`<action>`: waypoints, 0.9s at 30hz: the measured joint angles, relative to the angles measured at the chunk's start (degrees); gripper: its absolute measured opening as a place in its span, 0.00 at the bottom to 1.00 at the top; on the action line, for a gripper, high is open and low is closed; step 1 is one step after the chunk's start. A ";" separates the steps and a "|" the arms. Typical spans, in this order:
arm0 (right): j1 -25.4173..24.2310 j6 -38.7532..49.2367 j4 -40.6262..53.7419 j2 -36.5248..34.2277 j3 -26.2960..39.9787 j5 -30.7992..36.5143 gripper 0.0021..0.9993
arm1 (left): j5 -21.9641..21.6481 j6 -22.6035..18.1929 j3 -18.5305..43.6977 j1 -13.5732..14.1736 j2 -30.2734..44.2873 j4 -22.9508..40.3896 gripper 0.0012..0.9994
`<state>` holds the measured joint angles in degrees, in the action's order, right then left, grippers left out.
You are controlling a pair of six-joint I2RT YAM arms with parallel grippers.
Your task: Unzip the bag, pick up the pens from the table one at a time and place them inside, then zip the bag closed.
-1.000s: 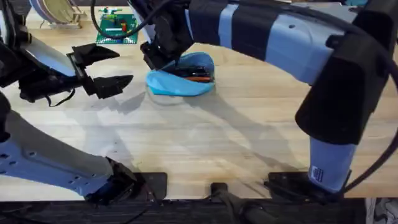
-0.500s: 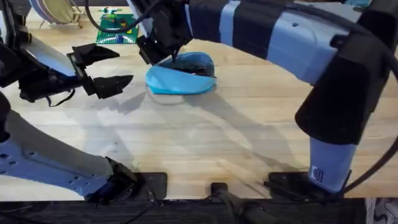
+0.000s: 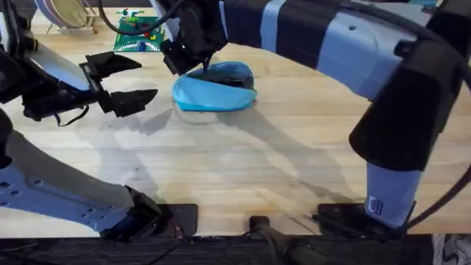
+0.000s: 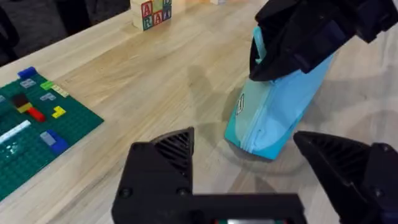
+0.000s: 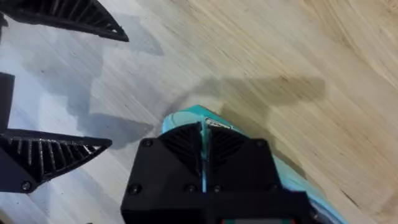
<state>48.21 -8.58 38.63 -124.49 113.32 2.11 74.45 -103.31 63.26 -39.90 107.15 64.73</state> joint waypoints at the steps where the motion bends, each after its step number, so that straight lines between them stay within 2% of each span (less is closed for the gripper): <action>1: 0.00 0.00 0.01 -0.01 0.02 0.01 0.03 | -0.25 0.00 0.00 0.00 0.00 0.01 0.99; 10: 0.00 0.00 0.04 0.00 0.09 0.00 0.03 | -0.78 0.00 0.00 0.05 -0.02 -1.56 0.99; 13: 0.00 0.00 0.04 0.00 0.11 0.00 0.03 | -0.78 -0.02 0.00 0.85 0.00 -2.27 0.99; 18: 0.00 0.00 0.07 -0.02 0.11 0.00 0.03 | -0.82 -0.04 0.00 5.13 0.00 -5.17 0.99; 19: 0.00 0.00 0.07 -0.01 0.11 0.00 0.03 | -0.86 -0.02 0.00 8.38 0.00 -7.39 0.99; 22: 0.00 0.00 0.07 -0.01 0.11 0.00 0.03 | -0.95 -0.03 0.00 11.46 0.00 -9.47 0.99; 27: 0.00 0.00 0.07 0.00 0.11 0.00 0.03 | -0.99 1.05 0.00 14.38 0.04 -12.99 0.99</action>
<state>48.21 -8.58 38.70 -124.49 113.43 2.11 73.46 -102.26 63.26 -25.52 107.20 51.75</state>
